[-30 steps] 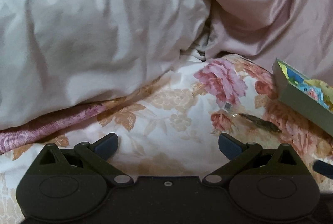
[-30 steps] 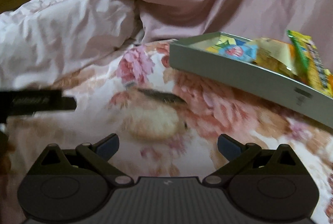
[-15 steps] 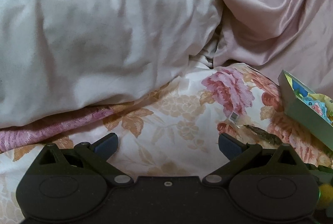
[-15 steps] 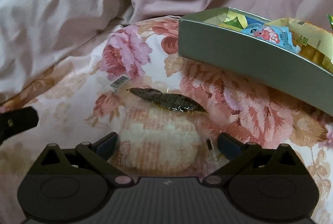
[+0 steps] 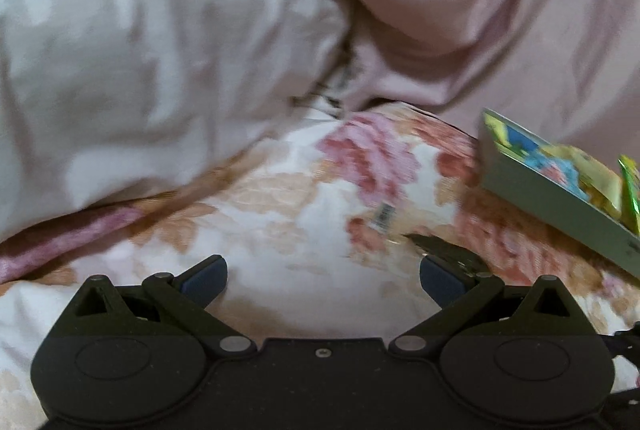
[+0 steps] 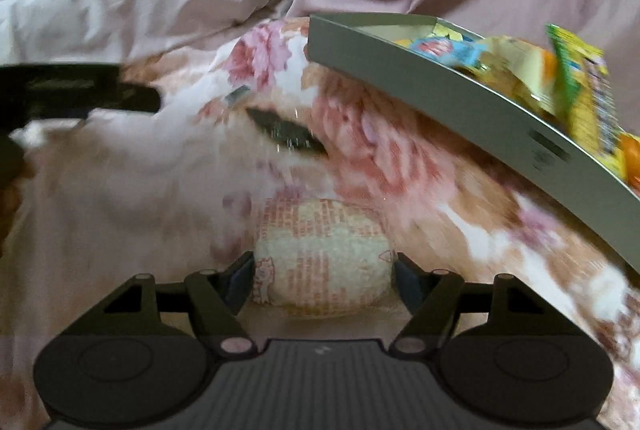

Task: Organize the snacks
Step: 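Lower the right tool onto the round cream cake packet and close it, then grasp the dark seaweed strip with the left tool while the right tool holds the cake packet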

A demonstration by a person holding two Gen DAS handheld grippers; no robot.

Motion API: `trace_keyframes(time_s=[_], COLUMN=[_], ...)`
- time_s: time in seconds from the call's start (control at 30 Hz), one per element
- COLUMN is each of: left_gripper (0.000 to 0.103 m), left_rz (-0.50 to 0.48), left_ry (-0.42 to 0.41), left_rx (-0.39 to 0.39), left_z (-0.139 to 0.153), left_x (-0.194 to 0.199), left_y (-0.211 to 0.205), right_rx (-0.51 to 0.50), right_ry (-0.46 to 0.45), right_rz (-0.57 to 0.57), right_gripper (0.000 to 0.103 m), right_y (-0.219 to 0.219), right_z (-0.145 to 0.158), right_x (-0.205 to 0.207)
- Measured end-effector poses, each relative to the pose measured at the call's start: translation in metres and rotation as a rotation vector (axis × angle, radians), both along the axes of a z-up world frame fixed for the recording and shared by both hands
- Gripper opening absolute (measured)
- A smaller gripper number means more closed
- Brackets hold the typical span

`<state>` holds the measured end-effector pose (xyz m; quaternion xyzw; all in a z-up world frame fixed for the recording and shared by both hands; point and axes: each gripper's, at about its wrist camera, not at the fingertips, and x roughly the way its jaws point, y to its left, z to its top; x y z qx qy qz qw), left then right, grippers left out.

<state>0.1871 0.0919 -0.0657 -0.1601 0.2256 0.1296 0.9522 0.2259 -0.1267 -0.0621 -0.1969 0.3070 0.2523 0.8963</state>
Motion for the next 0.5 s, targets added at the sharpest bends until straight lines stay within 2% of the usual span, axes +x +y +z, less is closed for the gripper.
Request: trace_keyframes(time_s=[0.2, 0.33, 0.43, 0.5], left_gripper=[0.102, 0.102, 0.102, 0.102], left_rz=[-0.128, -0.149, -0.153, -0.206], left_ry=[0.022, 0.052, 0.05, 0.039], left_rx=[0.032, 0.053, 0.083, 0.078], left_z=[0.0, 0.002, 0.006, 0.01], left_x=[0.011, 0.027, 0.042, 0.055], left_y=[-0.038, -0.057, -0.063, -0.059], right_rx=[-0.003, 0.055, 0.088, 0.128], right_ry=[-0.014, 0.046, 0.056, 0.073], right_rz=[-0.073, -0.108, -0.115, -0.121], right_gripper=[0.075, 0.075, 0.075, 0.076], right_y=[-0.026, -0.039, -0.052, -0.06], right_z=[0.014, 0.02, 0.02, 0.02], right_x=[-0.013, -0.006, 0.0, 0.006])
